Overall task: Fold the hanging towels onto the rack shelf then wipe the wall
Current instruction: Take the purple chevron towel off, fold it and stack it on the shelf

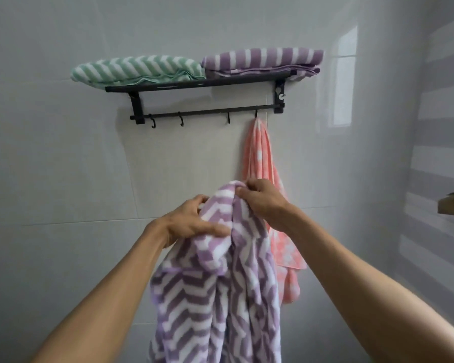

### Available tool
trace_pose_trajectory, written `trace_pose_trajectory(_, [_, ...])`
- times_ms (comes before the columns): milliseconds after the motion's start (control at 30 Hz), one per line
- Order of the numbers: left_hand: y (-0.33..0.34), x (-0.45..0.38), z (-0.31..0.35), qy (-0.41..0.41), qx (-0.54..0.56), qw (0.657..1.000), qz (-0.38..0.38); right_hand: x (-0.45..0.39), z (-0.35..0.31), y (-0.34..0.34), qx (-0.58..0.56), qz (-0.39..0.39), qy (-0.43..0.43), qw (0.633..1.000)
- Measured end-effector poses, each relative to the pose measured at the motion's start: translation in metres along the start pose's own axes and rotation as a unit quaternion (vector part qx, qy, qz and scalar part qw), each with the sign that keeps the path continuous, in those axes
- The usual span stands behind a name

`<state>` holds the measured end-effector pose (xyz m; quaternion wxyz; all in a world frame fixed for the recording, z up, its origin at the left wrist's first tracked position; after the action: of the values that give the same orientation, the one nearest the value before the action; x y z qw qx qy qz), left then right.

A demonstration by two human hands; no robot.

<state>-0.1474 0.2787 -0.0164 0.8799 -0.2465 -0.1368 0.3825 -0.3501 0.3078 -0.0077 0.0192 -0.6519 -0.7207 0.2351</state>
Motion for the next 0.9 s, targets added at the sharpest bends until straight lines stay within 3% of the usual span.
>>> trace_pose_trajectory(100, [0.01, 0.001, -0.023, -0.003, -0.004, 1.0, -0.024, -0.01, 0.003, -0.003, -0.033, 0.087, 0.033, 0.995])
trace_pose_trajectory(200, [0.017, 0.001, -0.024, 0.052, 0.096, 0.99, 0.089, -0.013, 0.004, -0.007, 0.017, 0.097, 0.052, 0.994])
trace_pose_trajectory(267, [0.013, 0.001, -0.017, 0.075, 0.14, 0.976, 0.151, -0.007, 0.001, -0.009, 0.072, 0.043, 0.044, 0.995])
trace_pose_trajectory(333, [0.008, 0.0, -0.008, 0.088, 0.147, 0.973, 0.155, -0.002, -0.004, -0.005, 0.097, -0.077, 0.013, 0.992])
trace_pose_trajectory(400, [0.008, -0.001, 0.002, 0.079, 0.114, 0.98, 0.143, -0.003, -0.006, 0.0, 0.055, -0.175, 0.005, 0.983])
trace_pose_trajectory(467, [0.006, -0.001, 0.005, 0.073, 0.104, 0.982, 0.141, -0.007, -0.004, 0.0, 0.034, -0.201, 0.003, 0.979])
trace_pose_trajectory(500, [0.003, -0.001, 0.006, 0.075, 0.129, 0.98, 0.129, -0.008, -0.003, -0.001, 0.04, -0.194, 0.005, 0.98])
trace_pose_trajectory(567, [0.0, 0.001, 0.005, 0.097, 0.211, 0.972, 0.027, -0.006, -0.002, -0.004, 0.046, -0.144, 0.014, 0.988])
trace_pose_trajectory(633, [-0.003, 0.006, -0.003, 0.099, 0.2, 0.973, -0.063, -0.004, 0.001, -0.007, 0.03, -0.094, 0.023, 0.995])
trace_pose_trajectory(767, [0.007, 0.002, -0.01, 0.095, 0.037, 0.994, 0.03, -0.004, 0.005, -0.004, 0.011, -0.029, 0.05, 0.998])
trace_pose_trajectory(900, [0.004, -0.003, -0.012, 0.1, 0.106, 0.981, 0.128, -0.002, 0.001, -0.006, -0.085, -0.092, 0.039, 0.991])
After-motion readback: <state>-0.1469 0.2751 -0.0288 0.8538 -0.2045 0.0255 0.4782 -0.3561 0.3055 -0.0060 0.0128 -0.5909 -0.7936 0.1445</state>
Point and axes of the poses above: each hand's wrist, its own x-axis away from the middle knuckle, its own y-axis out of the palm, z = x × y, the point moved 1 cm from there along -x, towards the middle knuckle, and after that the axes turned 15 degrees about -z, right-handed, at the moved point
